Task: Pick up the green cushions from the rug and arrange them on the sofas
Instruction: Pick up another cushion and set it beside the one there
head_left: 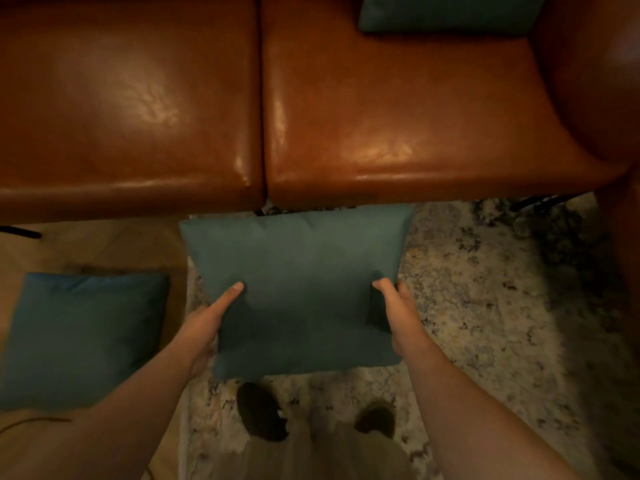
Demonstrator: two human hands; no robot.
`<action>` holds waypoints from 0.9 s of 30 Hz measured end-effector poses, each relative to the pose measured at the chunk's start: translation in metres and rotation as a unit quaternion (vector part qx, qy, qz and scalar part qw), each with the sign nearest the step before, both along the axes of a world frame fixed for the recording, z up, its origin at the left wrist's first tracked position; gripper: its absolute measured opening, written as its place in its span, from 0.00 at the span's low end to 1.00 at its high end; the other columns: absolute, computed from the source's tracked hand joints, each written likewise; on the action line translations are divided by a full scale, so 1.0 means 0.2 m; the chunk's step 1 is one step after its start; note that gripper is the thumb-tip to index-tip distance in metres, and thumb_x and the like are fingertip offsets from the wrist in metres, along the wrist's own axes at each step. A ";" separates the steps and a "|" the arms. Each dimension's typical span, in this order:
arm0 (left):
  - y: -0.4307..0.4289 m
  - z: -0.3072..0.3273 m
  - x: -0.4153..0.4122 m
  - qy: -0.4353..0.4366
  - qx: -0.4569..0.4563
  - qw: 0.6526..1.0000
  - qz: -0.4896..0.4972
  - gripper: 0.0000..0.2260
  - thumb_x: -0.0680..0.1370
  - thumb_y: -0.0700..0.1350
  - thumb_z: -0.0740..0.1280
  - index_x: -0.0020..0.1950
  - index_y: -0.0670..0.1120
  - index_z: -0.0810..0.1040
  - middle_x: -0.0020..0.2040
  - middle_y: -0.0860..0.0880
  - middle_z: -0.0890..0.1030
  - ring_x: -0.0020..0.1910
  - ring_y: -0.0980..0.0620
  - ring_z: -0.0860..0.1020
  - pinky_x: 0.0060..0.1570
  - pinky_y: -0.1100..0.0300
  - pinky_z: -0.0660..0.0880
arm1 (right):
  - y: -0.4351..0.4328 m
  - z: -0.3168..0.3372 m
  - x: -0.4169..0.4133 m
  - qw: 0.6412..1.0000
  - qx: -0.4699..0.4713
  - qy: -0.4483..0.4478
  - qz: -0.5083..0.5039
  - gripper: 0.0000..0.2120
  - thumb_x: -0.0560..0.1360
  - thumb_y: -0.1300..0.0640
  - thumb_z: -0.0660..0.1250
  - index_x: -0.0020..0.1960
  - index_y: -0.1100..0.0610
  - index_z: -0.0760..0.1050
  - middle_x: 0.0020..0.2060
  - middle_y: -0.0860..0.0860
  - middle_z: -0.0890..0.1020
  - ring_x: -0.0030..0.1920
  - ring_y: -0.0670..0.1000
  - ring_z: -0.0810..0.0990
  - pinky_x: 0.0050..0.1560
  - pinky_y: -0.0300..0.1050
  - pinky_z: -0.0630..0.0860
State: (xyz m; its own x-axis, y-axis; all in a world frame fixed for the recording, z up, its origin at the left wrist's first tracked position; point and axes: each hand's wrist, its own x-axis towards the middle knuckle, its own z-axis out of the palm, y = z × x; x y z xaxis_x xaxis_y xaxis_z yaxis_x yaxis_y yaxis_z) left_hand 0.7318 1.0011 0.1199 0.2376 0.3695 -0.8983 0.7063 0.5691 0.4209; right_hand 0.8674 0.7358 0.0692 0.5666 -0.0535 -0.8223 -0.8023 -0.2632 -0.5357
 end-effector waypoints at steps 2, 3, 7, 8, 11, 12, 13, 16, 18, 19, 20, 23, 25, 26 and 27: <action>0.03 0.18 -0.02 -0.032 0.022 0.999 0.017 0.31 0.76 0.59 0.75 0.76 0.50 0.73 0.56 0.55 0.81 0.50 0.56 0.79 0.46 0.55 0.75 | 0.00 0.17 0.01 1.000 0.015 -0.001 -0.004 0.21 0.68 0.39 0.71 0.60 0.42 0.81 0.60 0.50 0.84 0.59 0.57 0.82 0.63 0.61 0.80; 0.03 0.29 -0.01 -0.043 0.029 0.998 0.027 0.35 0.74 0.61 0.76 0.77 0.51 0.72 0.59 0.54 0.82 0.52 0.55 0.80 0.47 0.55 0.76 | -0.01 0.24 0.01 1.000 0.026 -0.005 -0.009 0.24 0.65 0.37 0.71 0.60 0.41 0.82 0.61 0.49 0.85 0.60 0.56 0.82 0.64 0.61 0.80; 0.02 0.67 -0.04 -0.087 0.040 0.994 0.059 0.34 0.73 0.66 0.73 0.75 0.52 0.72 0.68 0.51 0.79 0.63 0.49 0.79 0.66 0.50 0.71 | -0.01 0.64 0.03 0.996 0.084 -0.014 -0.033 0.25 0.72 0.33 0.72 0.67 0.39 0.80 0.63 0.45 0.83 0.63 0.52 0.80 0.68 0.60 0.76; 0.02 0.74 -0.06 -0.095 0.039 0.993 0.063 0.34 0.76 0.65 0.71 0.78 0.52 0.70 0.72 0.51 0.77 0.68 0.47 0.76 0.70 0.48 0.69 | -0.02 0.72 0.04 0.995 0.086 -0.019 -0.037 0.28 0.73 0.30 0.72 0.69 0.39 0.80 0.65 0.44 0.83 0.64 0.52 0.80 0.69 0.60 0.75; -0.04 1.04 -0.07 -0.113 0.031 0.992 0.051 0.34 0.79 0.62 0.67 0.82 0.50 0.65 0.77 0.49 0.71 0.77 0.43 0.67 0.73 0.43 0.65 | -0.07 0.85 0.10 0.991 0.110 -0.048 -0.057 0.43 0.62 0.17 0.73 0.71 0.37 0.80 0.68 0.43 0.83 0.69 0.53 0.81 0.73 0.62 0.75; -0.05 1.10 -0.09 -0.121 0.025 0.991 0.056 0.34 0.79 0.62 0.67 0.82 0.50 0.64 0.77 0.49 0.70 0.78 0.42 0.67 0.72 0.43 0.66 | -0.09 0.94 0.11 0.990 0.121 -0.050 -0.059 0.43 0.62 0.17 0.73 0.70 0.38 0.81 0.68 0.43 0.84 0.68 0.53 0.81 0.72 0.61 0.75; -0.08 1.21 -0.09 -0.122 0.023 0.991 0.057 0.36 0.78 0.61 0.68 0.82 0.50 0.63 0.78 0.48 0.69 0.78 0.41 0.67 0.70 0.43 0.67 | -0.09 1.11 0.10 0.989 0.125 -0.052 -0.052 0.39 0.64 0.17 0.72 0.67 0.39 0.83 0.66 0.44 0.84 0.67 0.52 0.82 0.72 0.60 0.76; -0.12 1.41 -0.14 -0.139 0.046 0.987 0.063 0.41 0.76 0.60 0.71 0.84 0.59 0.53 0.81 0.47 0.64 0.78 0.38 0.64 0.62 0.36 0.70 | -0.12 1.50 0.09 0.989 0.124 -0.060 -0.044 0.27 0.70 0.22 0.69 0.57 0.40 0.83 0.59 0.43 0.85 0.65 0.52 0.80 0.71 0.63 0.76; -0.16 1.56 -0.19 -0.146 0.051 0.986 0.062 0.43 0.75 0.60 0.71 0.84 0.64 0.49 0.83 0.48 0.61 0.80 0.37 0.62 0.63 0.30 0.69 | -0.18 1.67 0.06 0.988 0.136 -0.058 -0.045 0.31 0.66 0.21 0.68 0.59 0.41 0.82 0.62 0.45 0.84 0.68 0.54 0.78 0.73 0.65 0.74; -0.17 1.60 -0.19 -0.144 0.044 0.987 0.063 0.44 0.74 0.61 0.71 0.84 0.65 0.49 0.83 0.48 0.60 0.80 0.36 0.61 0.66 0.28 0.68 | -0.20 1.71 0.06 0.988 0.138 -0.058 -0.049 0.31 0.68 0.21 0.67 0.61 0.41 0.81 0.65 0.46 0.83 0.70 0.55 0.77 0.73 0.67 0.73; -0.17 1.63 -0.20 -0.144 0.037 0.987 0.068 0.43 0.75 0.61 0.71 0.84 0.64 0.50 0.84 0.47 0.59 0.81 0.36 0.60 0.68 0.26 0.65 | -0.21 1.75 0.05 0.987 0.139 -0.059 -0.053 0.30 0.71 0.22 0.66 0.63 0.40 0.80 0.68 0.47 0.82 0.71 0.55 0.76 0.74 0.68 0.72; -0.20 1.76 -0.20 -0.146 0.045 0.986 0.071 0.43 0.74 0.61 0.73 0.84 0.62 0.53 0.83 0.46 0.60 0.80 0.35 0.59 0.71 0.24 0.62 | -0.25 1.87 0.03 0.984 0.149 -0.071 -0.064 0.40 0.64 0.18 0.67 0.70 0.38 0.75 0.69 0.46 0.79 0.73 0.56 0.73 0.74 0.74 0.69; -0.23 1.83 -0.20 -0.156 0.057 0.984 0.068 0.44 0.72 0.61 0.74 0.83 0.61 0.55 0.82 0.46 0.63 0.80 0.36 0.61 0.72 0.25 0.61 | -0.28 1.93 0.01 0.983 0.155 -0.070 -0.063 0.43 0.64 0.17 0.67 0.73 0.37 0.72 0.65 0.44 0.78 0.76 0.58 0.71 0.74 0.77 0.67; -0.24 1.86 -0.19 -0.160 0.064 0.982 0.071 0.44 0.72 0.61 0.75 0.83 0.60 0.56 0.82 0.47 0.64 0.80 0.37 0.62 0.72 0.26 0.61 | -0.28 1.96 0.00 0.982 0.165 -0.065 -0.064 0.40 0.69 0.19 0.65 0.75 0.37 0.72 0.64 0.45 0.78 0.77 0.59 0.70 0.74 0.77 0.66; -0.26 1.89 -0.19 -0.165 0.069 0.981 0.079 0.43 0.73 0.60 0.75 0.83 0.60 0.56 0.81 0.48 0.65 0.79 0.38 0.62 0.72 0.27 0.61 | -0.30 2.00 -0.01 0.980 0.175 -0.059 -0.068 0.37 0.73 0.21 0.63 0.76 0.39 0.71 0.65 0.46 0.78 0.78 0.60 0.69 0.75 0.77 0.65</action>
